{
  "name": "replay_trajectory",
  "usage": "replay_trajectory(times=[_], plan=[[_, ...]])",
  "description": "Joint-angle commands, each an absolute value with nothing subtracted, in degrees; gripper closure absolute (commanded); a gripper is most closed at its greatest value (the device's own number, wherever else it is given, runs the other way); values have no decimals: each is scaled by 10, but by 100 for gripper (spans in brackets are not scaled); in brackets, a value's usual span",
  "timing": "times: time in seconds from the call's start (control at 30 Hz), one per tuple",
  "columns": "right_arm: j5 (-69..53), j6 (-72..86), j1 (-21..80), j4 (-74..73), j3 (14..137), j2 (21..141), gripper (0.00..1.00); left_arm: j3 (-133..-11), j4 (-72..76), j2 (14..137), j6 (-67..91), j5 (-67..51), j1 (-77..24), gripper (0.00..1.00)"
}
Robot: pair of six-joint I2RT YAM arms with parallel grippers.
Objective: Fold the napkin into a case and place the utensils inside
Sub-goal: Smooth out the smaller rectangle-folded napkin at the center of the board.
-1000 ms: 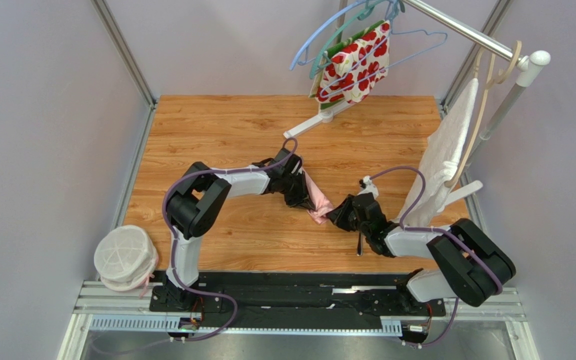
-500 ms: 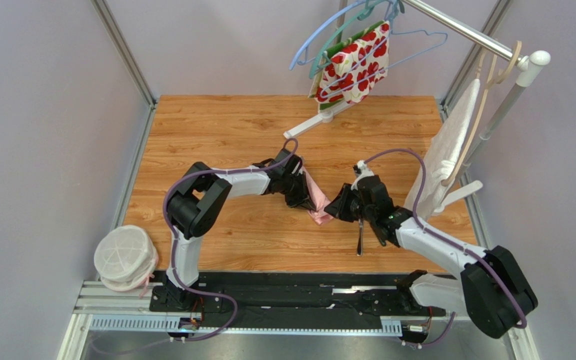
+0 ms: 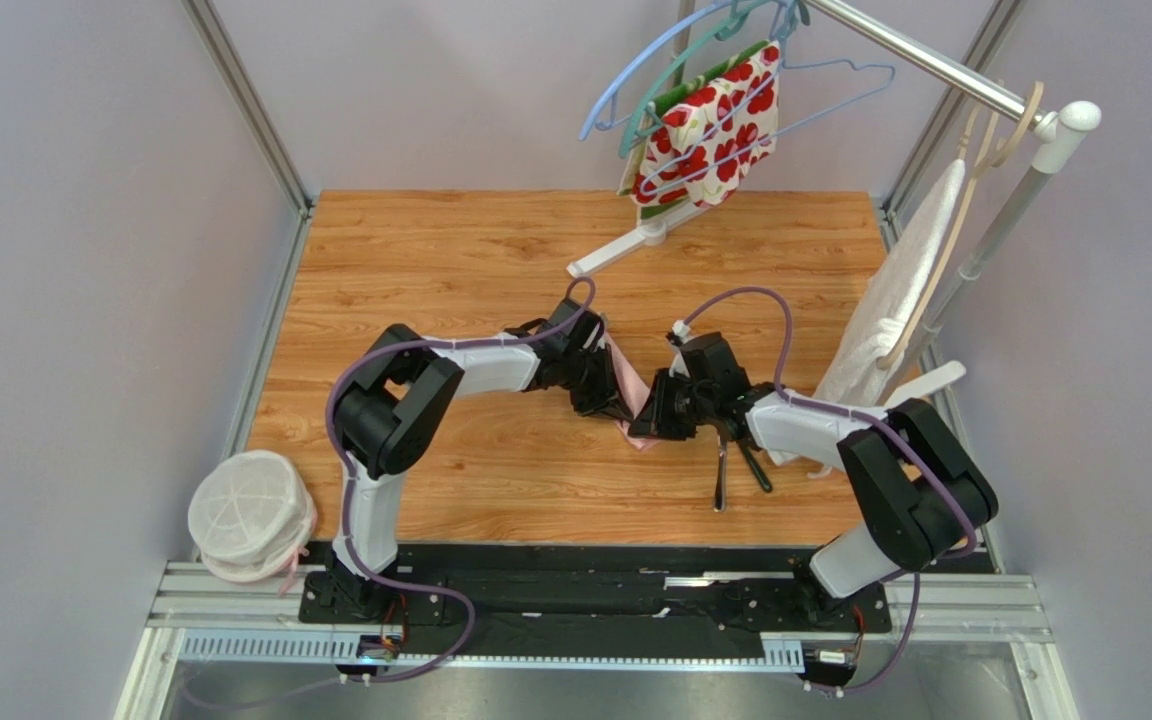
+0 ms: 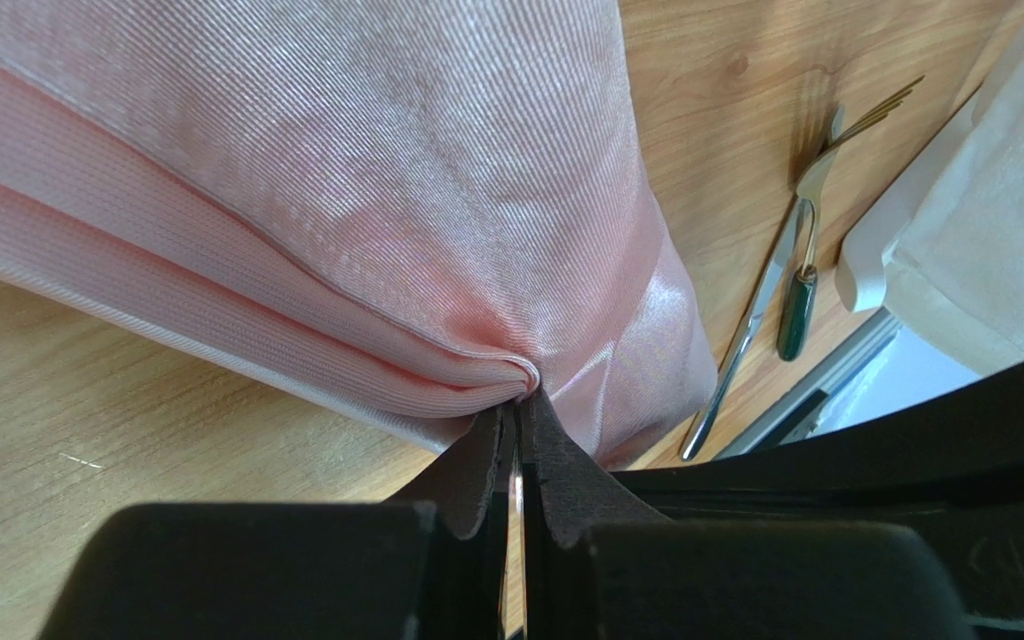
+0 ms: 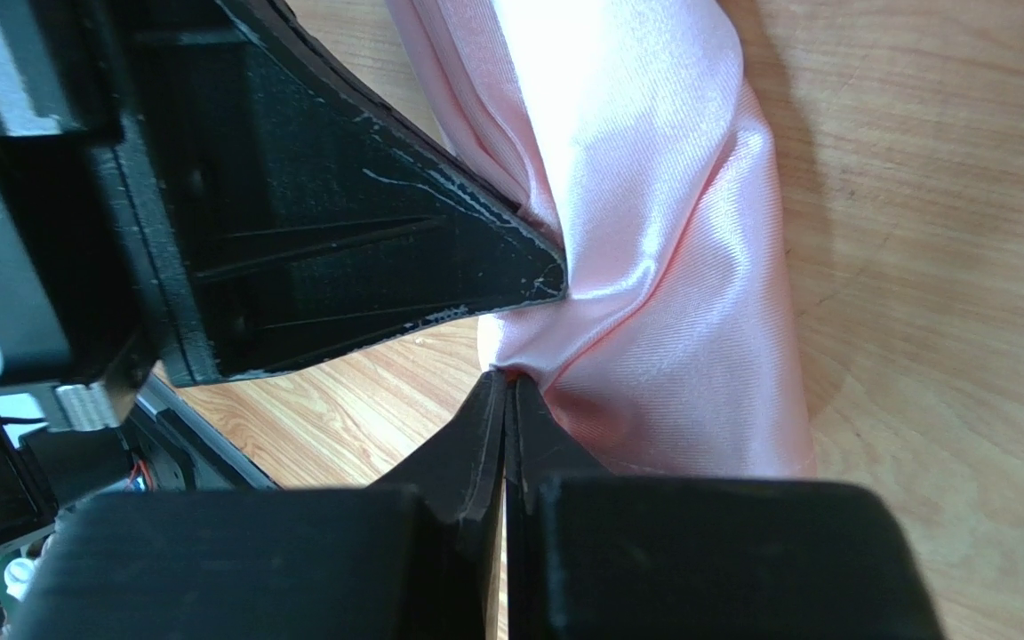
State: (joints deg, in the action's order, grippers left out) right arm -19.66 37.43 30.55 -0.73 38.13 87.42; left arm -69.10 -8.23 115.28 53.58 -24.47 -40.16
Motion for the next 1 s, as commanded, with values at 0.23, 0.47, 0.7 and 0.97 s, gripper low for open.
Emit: replay_trajectory(times=[0.23, 0.47, 0.7, 0.97], plan=[[-207, 362, 288, 51, 345, 894, 100, -711, -173, 1086, 437, -166, -405, 75], [-231, 351, 273, 50, 349, 905, 100, -790, -280, 1053, 330, -122, -384, 84], [-236, 338, 263, 26, 351, 875, 100, -858, -258, 1131, 354, -163, -342, 95], [-260, 341, 260, 17, 365, 876, 100, -872, -224, 1217, 362, -158, -334, 97]])
